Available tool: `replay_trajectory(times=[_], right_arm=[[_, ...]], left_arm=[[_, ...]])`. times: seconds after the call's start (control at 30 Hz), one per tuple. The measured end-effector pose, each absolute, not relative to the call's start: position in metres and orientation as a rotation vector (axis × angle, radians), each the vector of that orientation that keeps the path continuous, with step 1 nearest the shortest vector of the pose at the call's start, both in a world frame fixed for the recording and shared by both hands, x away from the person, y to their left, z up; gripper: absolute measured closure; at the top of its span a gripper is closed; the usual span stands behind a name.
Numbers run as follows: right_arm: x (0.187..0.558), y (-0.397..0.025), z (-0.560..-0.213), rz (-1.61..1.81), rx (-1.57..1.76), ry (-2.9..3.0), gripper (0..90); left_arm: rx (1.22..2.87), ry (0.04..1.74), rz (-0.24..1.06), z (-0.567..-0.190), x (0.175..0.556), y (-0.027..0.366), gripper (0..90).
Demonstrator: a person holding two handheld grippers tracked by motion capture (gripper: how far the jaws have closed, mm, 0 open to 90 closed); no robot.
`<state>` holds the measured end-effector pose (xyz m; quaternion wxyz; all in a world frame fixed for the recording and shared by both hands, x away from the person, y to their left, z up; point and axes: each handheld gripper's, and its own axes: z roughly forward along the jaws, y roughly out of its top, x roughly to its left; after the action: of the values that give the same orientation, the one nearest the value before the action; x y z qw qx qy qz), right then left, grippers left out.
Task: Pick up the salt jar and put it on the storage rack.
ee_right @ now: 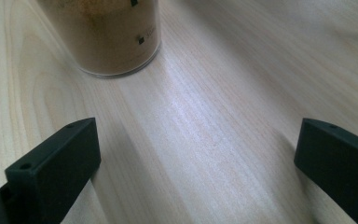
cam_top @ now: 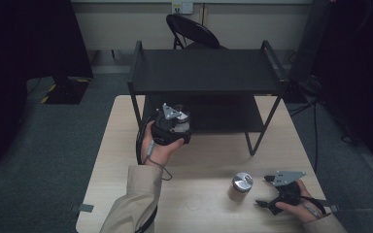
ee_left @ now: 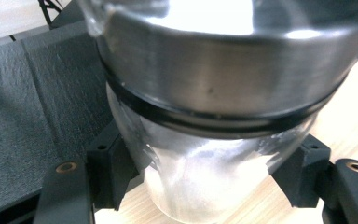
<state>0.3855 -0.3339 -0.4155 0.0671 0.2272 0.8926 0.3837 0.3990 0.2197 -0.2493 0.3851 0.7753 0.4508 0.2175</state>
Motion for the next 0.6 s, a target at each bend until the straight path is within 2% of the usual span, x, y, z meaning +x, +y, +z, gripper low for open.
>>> replay_trajectory(times=[0.6], right_arm=[[0.385,-0.334,-0.416,1.157,0.683,2.69,0.0]], left_arm=[[1.956,1.185,0.586,-0.252,0.412,0.21,30.6]])
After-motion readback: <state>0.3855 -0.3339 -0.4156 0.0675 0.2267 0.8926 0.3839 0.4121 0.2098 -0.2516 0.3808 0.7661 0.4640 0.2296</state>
